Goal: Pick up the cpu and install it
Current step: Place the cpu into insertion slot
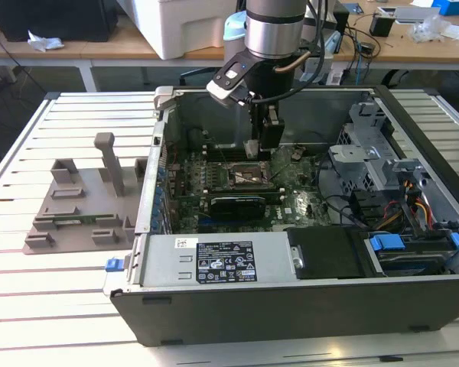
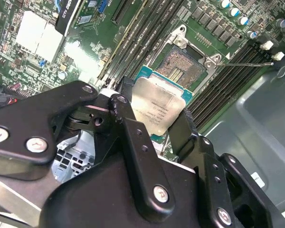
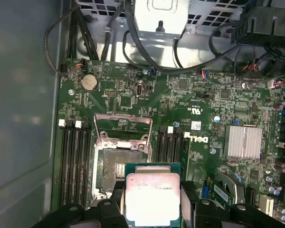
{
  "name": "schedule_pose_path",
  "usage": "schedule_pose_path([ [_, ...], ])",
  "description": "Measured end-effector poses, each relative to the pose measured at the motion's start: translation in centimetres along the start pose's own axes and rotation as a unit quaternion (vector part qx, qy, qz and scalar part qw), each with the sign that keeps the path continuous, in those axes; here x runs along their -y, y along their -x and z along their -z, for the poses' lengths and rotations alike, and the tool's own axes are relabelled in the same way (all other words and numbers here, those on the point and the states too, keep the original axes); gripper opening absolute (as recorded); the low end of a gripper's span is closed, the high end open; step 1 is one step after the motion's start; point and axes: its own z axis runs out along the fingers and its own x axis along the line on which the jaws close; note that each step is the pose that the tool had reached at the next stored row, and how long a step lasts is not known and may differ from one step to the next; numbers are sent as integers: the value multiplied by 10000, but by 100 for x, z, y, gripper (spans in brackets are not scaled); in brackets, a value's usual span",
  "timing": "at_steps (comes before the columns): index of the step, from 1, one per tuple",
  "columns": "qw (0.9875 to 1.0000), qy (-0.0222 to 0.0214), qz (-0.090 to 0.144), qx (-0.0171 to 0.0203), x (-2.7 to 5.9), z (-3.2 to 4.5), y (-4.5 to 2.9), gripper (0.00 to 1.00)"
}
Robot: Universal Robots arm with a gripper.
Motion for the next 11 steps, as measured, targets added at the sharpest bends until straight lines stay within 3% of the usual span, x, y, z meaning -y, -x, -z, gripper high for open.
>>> schedule_pose_path([
  [11,10000,0,-1,0,52,-44,-51,54],
])
